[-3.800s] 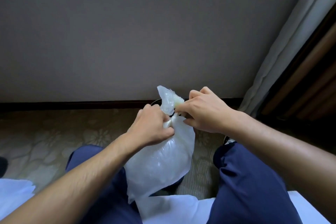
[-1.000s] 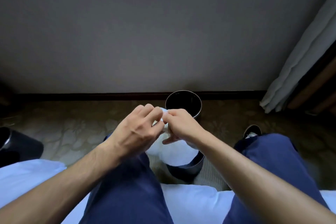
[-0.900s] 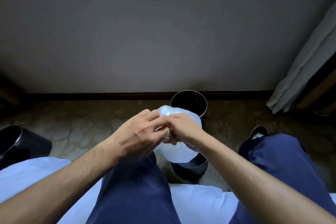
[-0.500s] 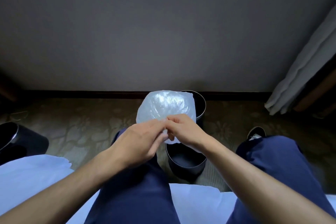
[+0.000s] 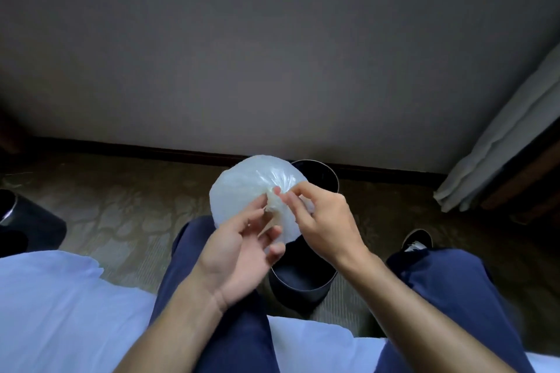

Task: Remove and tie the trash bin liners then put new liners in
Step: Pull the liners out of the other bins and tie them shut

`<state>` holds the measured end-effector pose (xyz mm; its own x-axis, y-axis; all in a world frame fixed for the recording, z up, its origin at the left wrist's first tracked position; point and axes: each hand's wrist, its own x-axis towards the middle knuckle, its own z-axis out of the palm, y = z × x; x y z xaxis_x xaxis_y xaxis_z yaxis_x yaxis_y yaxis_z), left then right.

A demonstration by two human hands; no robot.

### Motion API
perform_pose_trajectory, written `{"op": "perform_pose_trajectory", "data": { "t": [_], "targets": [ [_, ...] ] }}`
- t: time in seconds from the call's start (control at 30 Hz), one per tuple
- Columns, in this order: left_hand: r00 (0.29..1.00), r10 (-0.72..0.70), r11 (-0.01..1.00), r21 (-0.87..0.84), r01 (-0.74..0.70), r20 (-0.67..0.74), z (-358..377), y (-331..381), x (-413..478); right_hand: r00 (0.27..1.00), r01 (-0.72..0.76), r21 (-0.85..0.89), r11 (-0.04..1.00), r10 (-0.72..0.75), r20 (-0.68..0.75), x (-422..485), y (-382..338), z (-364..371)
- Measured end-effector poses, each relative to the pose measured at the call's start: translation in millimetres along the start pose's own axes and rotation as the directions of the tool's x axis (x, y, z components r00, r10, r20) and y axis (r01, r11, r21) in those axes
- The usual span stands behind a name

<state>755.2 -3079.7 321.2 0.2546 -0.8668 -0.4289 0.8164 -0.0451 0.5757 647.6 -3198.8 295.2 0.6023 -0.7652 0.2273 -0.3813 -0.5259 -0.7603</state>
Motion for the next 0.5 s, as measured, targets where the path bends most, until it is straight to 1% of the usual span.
{"op": "perform_pose_trajectory", "data": {
  "t": [0.03, 0.1, 0.13, 0.2, 0.27, 0.33, 0.37, 0.4, 0.43, 0.47, 0.5],
  "targets": [
    [0.999, 0.034, 0.996, 0.083, -0.031, -0.036, 0.6, -1.6, 2.2, 1.000, 0.009, -0.040, 0.999, -0.010, -0.015, 0.3, -1.0, -4.3],
    [0.981, 0.133, 0.951, 0.298, -0.085, -0.143, -2.7, -5.5, 11.3, 0.998, -0.056, -0.056, 0.997, 0.056, 0.004, 1.2, -2.7, -9.4],
    [0.963, 0.190, 0.909, 0.405, -0.100, -0.190, -3.6, -6.2, 15.4, 0.992, -0.120, -0.041, 0.992, 0.121, 0.034, 1.5, -4.2, -11.3],
    [0.932, 0.288, 0.795, 0.597, -0.106, -0.218, -3.7, -5.1, 21.4, 0.953, -0.288, 0.062, 0.956, 0.280, 0.119, 2.0, -7.1, -15.6],
    [0.917, 0.360, 0.666, 0.736, -0.122, -0.173, -1.9, -3.1, 23.1, 0.871, -0.481, 0.229, 0.847, 0.429, 0.240, -0.6, -10.8, -20.2],
    [0.914, 0.393, 0.546, 0.826, -0.138, -0.107, 2.9, -1.2, 22.7, 0.757, -0.650, 0.340, 0.680, 0.537, 0.371, -4.5, -13.4, -24.6],
    [0.916, 0.395, 0.491, 0.860, -0.140, -0.076, 6.5, 0.0, 22.6, 0.693, -0.720, 0.358, 0.594, 0.582, 0.426, -5.0, -14.4, -26.9],
    [0.920, 0.387, 0.440, 0.888, -0.134, -0.053, 8.6, 0.3, 23.2, 0.636, -0.771, 0.359, 0.525, 0.615, 0.467, -5.4, -14.7, -28.6],
    [0.925, 0.378, 0.394, 0.911, -0.127, -0.035, 10.3, 0.0, 24.0, 0.596, -0.803, 0.354, 0.479, 0.638, 0.487, -5.3, -14.2, -30.0],
    [0.927, 0.374, 0.348, 0.929, -0.124, -0.016, 11.0, -0.6, 25.7, 0.577, -0.817, 0.354, 0.455, 0.654, 0.490, -4.9, -13.0, -30.6],
    [0.927, 0.375, 0.313, 0.941, -0.127, 0.000, 9.9, -2.0, 28.4, 0.575, -0.818, 0.360, 0.449, 0.662, 0.481, -4.6, -11.9, -31.1]
  ]
}}
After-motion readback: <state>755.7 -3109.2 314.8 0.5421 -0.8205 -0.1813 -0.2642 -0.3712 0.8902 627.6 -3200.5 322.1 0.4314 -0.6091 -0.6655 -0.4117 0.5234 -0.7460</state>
